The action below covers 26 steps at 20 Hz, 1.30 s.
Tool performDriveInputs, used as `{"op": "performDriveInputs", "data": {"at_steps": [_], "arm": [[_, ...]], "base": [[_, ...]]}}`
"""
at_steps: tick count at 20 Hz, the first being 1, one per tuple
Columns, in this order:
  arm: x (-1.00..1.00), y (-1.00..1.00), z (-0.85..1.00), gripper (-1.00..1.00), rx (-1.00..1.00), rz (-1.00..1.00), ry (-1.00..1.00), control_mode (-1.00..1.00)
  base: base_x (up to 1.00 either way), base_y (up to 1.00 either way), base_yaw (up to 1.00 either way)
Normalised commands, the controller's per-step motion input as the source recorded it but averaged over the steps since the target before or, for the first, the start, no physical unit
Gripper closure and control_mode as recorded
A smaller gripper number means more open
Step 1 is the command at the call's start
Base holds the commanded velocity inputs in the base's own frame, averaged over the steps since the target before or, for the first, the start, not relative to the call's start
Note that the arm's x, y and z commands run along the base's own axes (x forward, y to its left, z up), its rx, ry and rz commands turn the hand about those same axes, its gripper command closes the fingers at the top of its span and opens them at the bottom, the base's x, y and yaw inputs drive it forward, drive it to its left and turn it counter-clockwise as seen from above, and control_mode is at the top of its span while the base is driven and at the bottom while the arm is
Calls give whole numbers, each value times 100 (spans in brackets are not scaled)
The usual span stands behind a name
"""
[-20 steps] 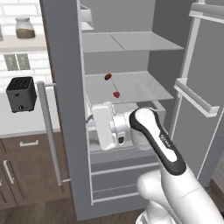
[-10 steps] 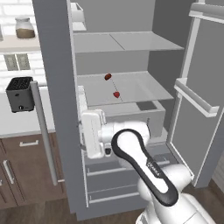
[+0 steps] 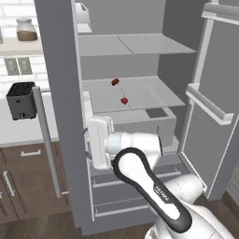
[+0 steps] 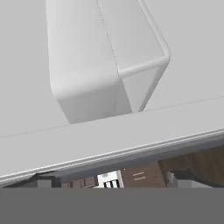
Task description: Take the strawberry from the fridge and place it on top of the pancake, located on the dining counter.
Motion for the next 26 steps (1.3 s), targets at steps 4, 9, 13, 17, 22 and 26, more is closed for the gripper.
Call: {"op": "performDriveInputs", "data": {"at_steps": [4,9,13,17,22,26], "arm": [[-27,-76,67,-100,-7,-4,1,-100],[3,-98,10,-100,-38,2,0,-100],[28,-94,0,-100,-69,9,0,-100],[37,-92,-29,-100,-96,0,0,-100],[38,-100,-83,-100,-79,0,0,-100],[18,-100,-100,-100,-68,0,0,-100]], "base": [[0,0,0],[0,0,0],[0,0,0],[0,0,0],[0,0,0],[0,0,0]]}}
